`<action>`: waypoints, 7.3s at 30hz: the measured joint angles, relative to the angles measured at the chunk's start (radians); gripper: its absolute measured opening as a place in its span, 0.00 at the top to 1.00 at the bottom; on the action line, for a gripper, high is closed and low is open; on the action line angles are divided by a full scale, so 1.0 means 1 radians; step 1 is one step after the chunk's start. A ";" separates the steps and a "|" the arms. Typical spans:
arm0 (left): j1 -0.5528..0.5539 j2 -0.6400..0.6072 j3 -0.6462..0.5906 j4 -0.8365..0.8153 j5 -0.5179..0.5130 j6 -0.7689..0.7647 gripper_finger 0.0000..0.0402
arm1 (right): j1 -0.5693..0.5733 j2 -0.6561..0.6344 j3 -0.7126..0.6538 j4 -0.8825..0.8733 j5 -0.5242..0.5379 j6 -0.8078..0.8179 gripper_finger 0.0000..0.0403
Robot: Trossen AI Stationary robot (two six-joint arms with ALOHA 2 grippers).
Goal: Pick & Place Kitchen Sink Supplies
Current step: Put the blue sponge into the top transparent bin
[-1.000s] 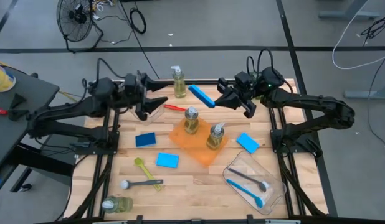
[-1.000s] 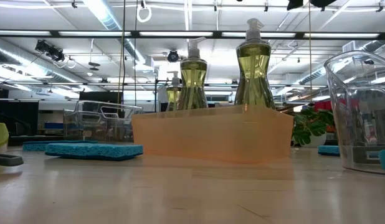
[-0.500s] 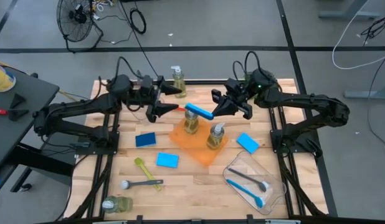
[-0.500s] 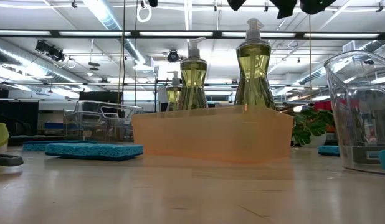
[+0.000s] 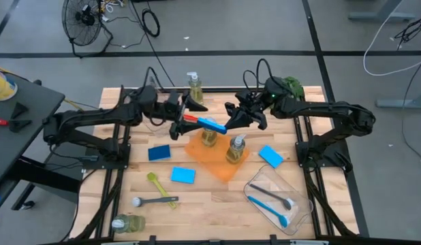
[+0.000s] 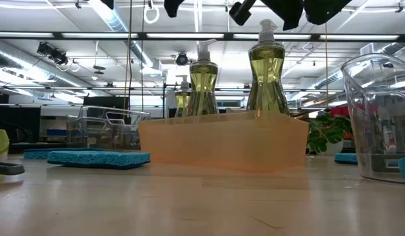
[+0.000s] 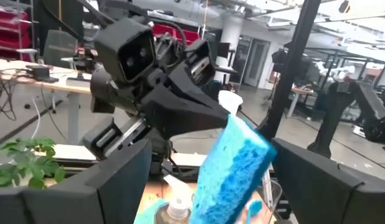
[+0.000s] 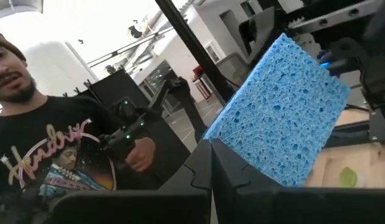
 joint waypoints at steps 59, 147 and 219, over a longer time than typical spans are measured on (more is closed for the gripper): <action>0.108 -0.076 0.001 -0.190 0.036 0.098 0.95 | -0.058 0.000 0.000 0.127 0.068 -0.013 0.44; 0.266 0.101 0.000 -1.353 -1.181 0.157 0.83 | -0.080 0.000 0.000 -0.013 0.266 -0.190 0.47; -0.037 0.110 0.449 -1.181 -0.705 0.103 0.52 | -0.188 -0.354 0.000 -0.894 0.397 -0.818 0.51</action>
